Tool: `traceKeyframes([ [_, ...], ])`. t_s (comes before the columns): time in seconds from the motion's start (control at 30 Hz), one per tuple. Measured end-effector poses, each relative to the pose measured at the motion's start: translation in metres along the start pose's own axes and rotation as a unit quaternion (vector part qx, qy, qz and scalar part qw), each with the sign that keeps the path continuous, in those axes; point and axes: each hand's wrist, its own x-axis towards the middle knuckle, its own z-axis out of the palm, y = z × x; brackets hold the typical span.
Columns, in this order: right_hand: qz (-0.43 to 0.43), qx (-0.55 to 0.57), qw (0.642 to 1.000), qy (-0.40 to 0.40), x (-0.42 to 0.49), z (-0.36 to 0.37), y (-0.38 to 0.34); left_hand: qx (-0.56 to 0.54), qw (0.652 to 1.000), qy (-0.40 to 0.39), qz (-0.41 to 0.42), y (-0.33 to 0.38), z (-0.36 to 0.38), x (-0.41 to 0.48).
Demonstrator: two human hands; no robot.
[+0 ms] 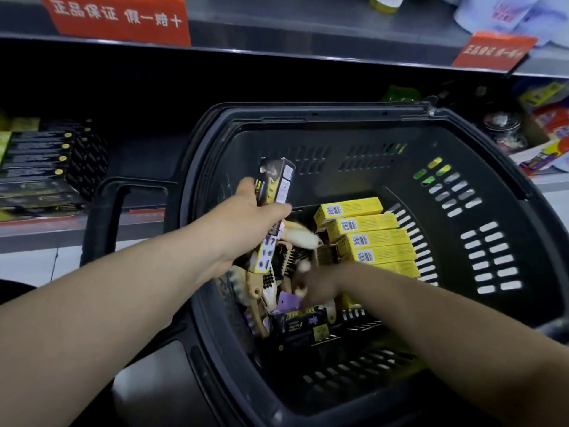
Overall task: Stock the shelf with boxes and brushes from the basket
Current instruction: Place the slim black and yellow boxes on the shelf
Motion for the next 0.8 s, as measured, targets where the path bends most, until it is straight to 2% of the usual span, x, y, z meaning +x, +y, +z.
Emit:
traceKeyframes([
  [0.07,0.002,-0.046,0.996,-0.075,0.013,0.020,-0.006,-0.041,0.999,-0.011,-0.025,0.002,0.002,-0.002],
  [0.1,-0.005,-0.059,0.995,-0.080,0.017,0.023,-0.009,-0.057,0.998,-0.021,-0.035,0.002,0.003,-0.001],
  [0.27,-0.077,-0.199,0.976,-0.042,0.019,0.016,-0.017,-0.036,0.996,-0.078,-0.019,0.007,0.000,-0.010],
  [0.33,-0.074,-0.202,0.976,-0.028,0.013,0.012,-0.017,-0.036,0.996,-0.077,-0.019,0.007,0.000,-0.009],
  [0.43,-0.054,-0.091,0.993,0.043,-0.015,-0.014,-0.011,-0.093,0.992,-0.071,-0.046,0.008,0.001,-0.006],
  [0.53,-0.030,-0.015,0.986,0.162,-0.065,-0.052,0.004,-0.087,0.995,-0.037,-0.044,0.007,0.002,-0.003],
  [0.63,-0.046,-0.022,0.954,0.295,-0.119,-0.064,0.018,-0.085,0.995,-0.017,-0.039,0.008,0.004,-0.002],
  [0.8,-0.123,0.058,0.867,0.480,-0.166,-0.039,0.001,-0.156,0.985,-0.053,-0.060,0.013,0.009,-0.006],
])
